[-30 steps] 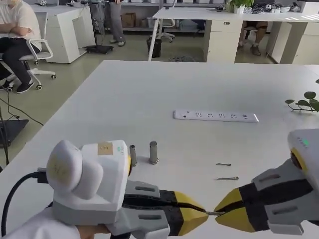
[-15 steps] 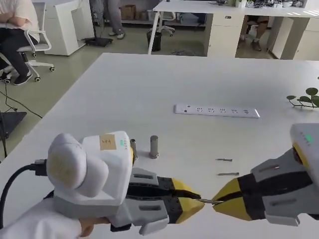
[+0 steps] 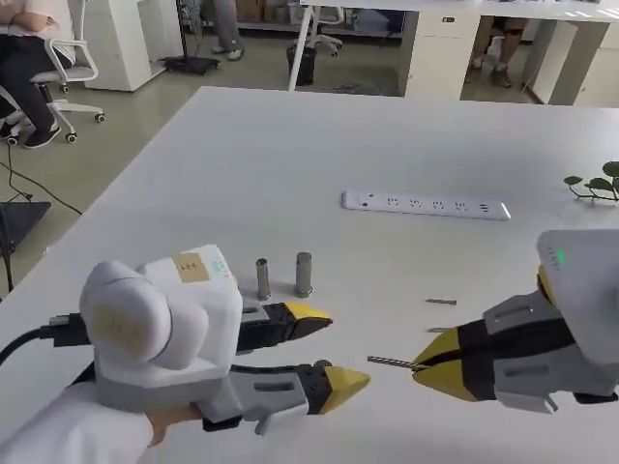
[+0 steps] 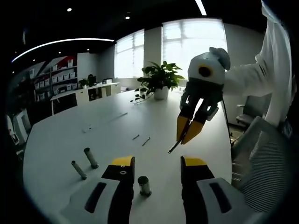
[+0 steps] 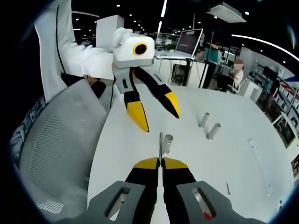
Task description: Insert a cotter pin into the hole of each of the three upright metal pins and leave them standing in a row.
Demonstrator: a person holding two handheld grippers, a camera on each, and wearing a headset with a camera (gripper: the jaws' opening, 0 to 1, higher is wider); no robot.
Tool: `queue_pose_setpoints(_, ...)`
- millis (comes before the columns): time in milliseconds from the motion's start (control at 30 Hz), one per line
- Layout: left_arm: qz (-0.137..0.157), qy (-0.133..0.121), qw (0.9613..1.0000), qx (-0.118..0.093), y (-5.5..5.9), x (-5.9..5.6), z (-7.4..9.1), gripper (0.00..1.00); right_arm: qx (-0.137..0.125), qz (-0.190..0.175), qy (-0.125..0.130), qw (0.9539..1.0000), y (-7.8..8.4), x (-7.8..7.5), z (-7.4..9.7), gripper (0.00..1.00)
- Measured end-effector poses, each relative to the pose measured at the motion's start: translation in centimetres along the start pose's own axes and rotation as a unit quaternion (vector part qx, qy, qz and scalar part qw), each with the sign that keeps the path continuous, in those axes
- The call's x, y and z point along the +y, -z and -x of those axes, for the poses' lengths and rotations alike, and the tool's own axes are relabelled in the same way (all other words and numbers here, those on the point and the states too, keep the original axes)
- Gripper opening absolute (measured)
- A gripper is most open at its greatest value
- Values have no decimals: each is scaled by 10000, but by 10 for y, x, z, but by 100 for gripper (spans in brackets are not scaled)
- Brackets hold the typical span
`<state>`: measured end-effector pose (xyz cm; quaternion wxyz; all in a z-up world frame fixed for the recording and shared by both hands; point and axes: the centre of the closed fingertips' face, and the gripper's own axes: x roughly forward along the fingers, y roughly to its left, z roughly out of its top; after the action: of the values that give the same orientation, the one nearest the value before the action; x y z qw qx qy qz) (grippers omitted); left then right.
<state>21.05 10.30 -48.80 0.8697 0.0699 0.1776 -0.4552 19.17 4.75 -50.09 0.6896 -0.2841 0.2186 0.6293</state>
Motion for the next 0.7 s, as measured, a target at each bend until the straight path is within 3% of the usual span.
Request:
queue_pose_setpoints(33, 33, -128, 9999, 39, 4, 6, 1, 40, 41, -3, 4, 10000, 2, -1, -2, 0)
queue_pose_setpoints(200, 132, -244, 9995, 123, 15, 18, 3, 39, 156, -84, 19, 9998, 11, -9, -14, 0)
queue_pose_setpoints(333, 165, -237, 9993, 230, 24, 21, 0, 39, 258, -138, -54, 9996, 14, -10, -22, 0)
queue_pose_setpoints(567, 246, -241, 9982, 496, 50, 26, -13, 36, 441, -255, -104, 9986, 23, -13, -33, 0)
queue_pose_setpoints(700, 316, -154, 9979, 551, 60, 24, -19, 36, 523, -312, -158, 9980, 27, -11, -37, 0)
